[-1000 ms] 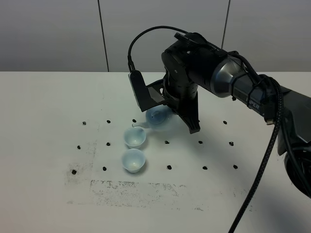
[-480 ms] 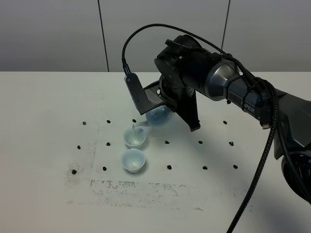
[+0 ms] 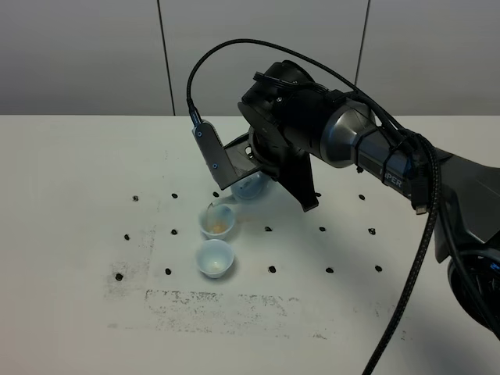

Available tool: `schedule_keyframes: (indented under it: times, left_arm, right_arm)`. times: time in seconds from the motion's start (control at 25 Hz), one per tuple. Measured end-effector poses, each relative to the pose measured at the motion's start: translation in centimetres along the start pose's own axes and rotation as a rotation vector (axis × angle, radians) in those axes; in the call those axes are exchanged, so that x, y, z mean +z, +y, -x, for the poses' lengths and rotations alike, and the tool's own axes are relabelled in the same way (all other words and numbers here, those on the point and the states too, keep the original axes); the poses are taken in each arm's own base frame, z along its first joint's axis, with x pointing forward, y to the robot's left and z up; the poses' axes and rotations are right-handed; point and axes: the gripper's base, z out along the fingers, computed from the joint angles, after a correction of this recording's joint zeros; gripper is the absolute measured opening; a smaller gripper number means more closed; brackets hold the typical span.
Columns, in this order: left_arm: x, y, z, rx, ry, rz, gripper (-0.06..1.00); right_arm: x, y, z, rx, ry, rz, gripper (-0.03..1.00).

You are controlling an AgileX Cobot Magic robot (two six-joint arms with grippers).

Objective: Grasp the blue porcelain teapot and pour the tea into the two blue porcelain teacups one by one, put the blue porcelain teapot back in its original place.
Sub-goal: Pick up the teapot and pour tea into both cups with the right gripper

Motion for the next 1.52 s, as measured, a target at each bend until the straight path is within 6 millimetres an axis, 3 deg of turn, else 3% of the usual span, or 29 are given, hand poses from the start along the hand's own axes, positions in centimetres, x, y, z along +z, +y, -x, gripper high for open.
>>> schedule_keyframes:
  times: [1.52]
  left_arm:
    - [0.0, 0.0, 0.0, 0.0, 0.0, 0.0, 0.29]
  right_arm:
    - [0.2, -0.1, 0.43, -0.101, 0.108, -0.077, 0.03]
